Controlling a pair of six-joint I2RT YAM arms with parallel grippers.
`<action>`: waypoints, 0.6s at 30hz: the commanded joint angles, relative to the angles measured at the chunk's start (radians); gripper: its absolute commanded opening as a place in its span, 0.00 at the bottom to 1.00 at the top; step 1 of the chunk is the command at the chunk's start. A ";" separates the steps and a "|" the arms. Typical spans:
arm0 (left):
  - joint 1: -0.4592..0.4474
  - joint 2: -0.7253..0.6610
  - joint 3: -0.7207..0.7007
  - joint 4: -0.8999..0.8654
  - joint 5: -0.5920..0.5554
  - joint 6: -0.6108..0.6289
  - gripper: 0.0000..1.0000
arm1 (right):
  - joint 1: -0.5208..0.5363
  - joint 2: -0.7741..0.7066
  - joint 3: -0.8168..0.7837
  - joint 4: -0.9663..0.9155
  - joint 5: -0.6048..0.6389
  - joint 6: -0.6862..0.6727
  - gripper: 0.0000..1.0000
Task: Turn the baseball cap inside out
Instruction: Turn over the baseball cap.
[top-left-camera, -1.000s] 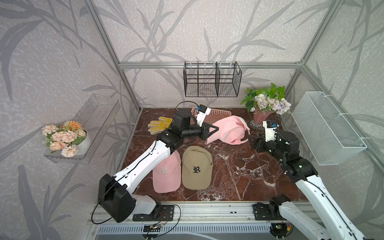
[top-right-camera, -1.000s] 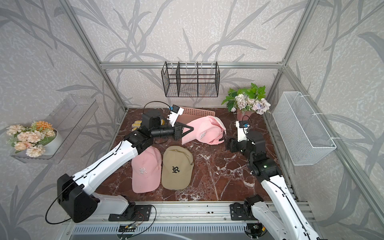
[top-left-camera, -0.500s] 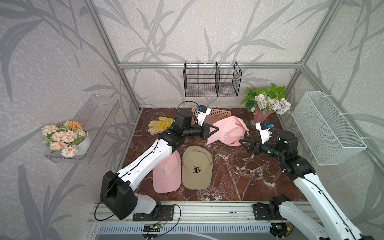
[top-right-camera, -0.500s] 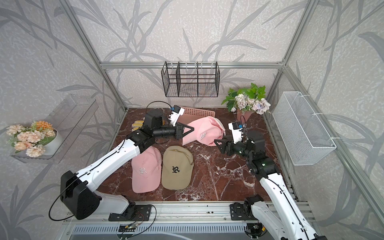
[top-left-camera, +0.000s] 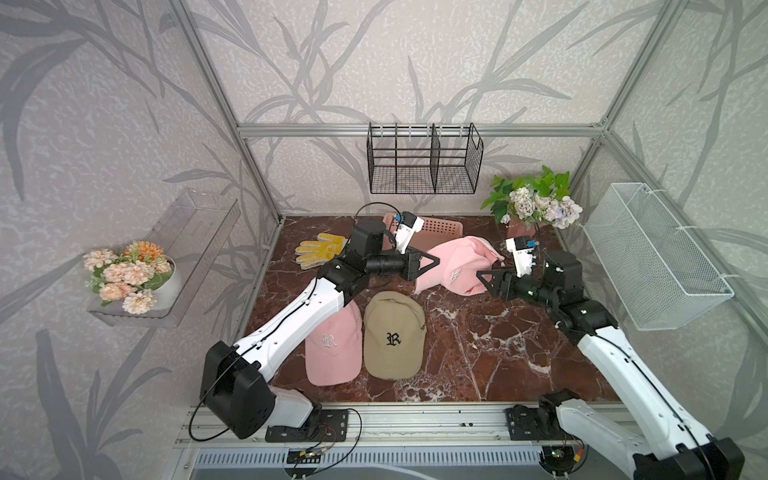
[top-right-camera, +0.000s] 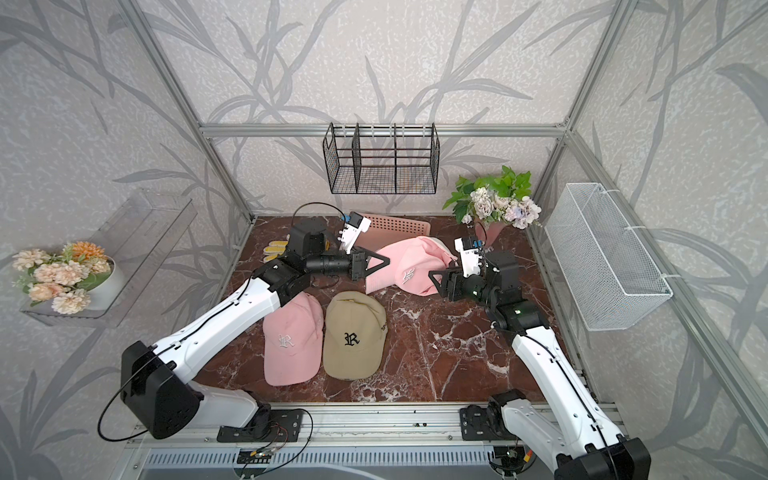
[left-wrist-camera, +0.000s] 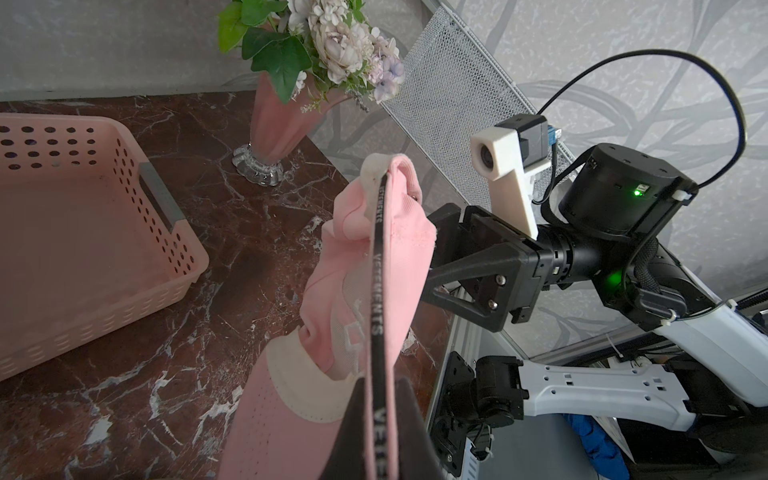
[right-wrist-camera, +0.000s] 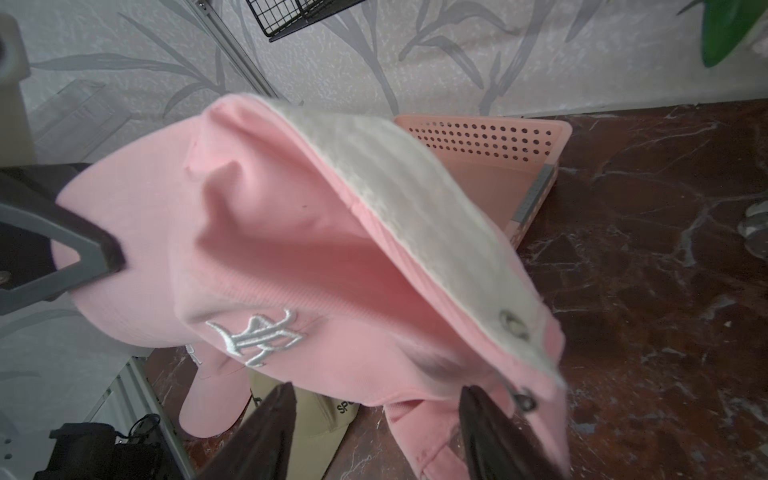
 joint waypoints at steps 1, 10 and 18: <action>0.002 0.000 0.030 0.022 0.051 0.010 0.00 | -0.002 -0.001 0.030 0.002 0.071 -0.008 0.69; 0.003 0.001 0.030 0.051 0.129 -0.004 0.00 | -0.002 0.029 0.010 0.072 -0.024 -0.003 0.70; 0.002 0.006 0.020 0.129 0.099 -0.063 0.00 | -0.002 0.062 0.011 0.086 -0.277 -0.001 0.57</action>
